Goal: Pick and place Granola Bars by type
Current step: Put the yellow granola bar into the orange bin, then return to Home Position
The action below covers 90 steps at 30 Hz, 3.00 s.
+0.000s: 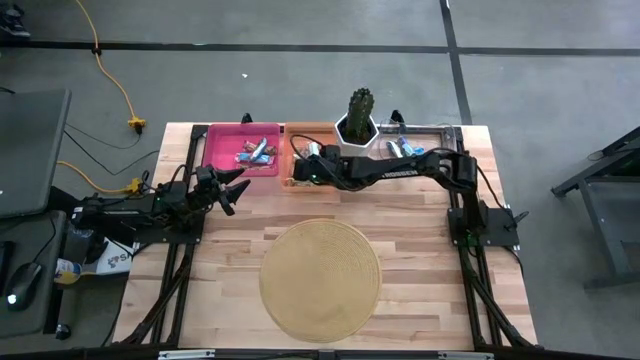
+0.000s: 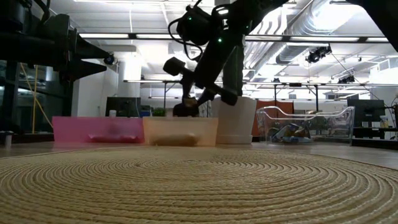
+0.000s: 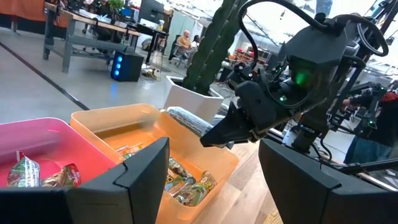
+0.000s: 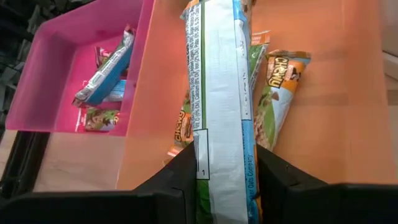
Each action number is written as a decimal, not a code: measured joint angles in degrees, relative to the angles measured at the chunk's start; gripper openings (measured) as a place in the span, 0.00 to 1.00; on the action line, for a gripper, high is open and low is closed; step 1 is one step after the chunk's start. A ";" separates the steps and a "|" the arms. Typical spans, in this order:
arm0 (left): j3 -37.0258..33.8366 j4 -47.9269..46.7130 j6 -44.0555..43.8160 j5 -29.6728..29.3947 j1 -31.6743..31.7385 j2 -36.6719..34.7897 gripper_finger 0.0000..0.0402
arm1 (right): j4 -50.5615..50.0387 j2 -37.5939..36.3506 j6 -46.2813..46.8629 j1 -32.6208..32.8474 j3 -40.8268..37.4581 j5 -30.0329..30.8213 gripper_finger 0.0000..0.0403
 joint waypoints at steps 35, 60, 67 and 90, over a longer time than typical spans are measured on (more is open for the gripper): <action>0.02 -0.02 -0.02 0.02 0.00 0.01 0.61 | 11.93 0.00 -14.55 0.00 0.02 -8.22 0.56; 0.00 0.00 0.00 0.02 -0.02 0.00 0.61 | 54.86 -2.06 -32.15 5.01 0.07 -58.22 0.20; 0.00 0.00 0.00 0.02 0.00 0.00 0.61 | 43.77 -9.75 -44.42 9.09 0.07 -53.35 0.01; 0.01 0.00 0.00 0.02 0.00 0.00 0.61 | -2.19 -44.80 -65.72 29.61 0.07 -12.69 0.00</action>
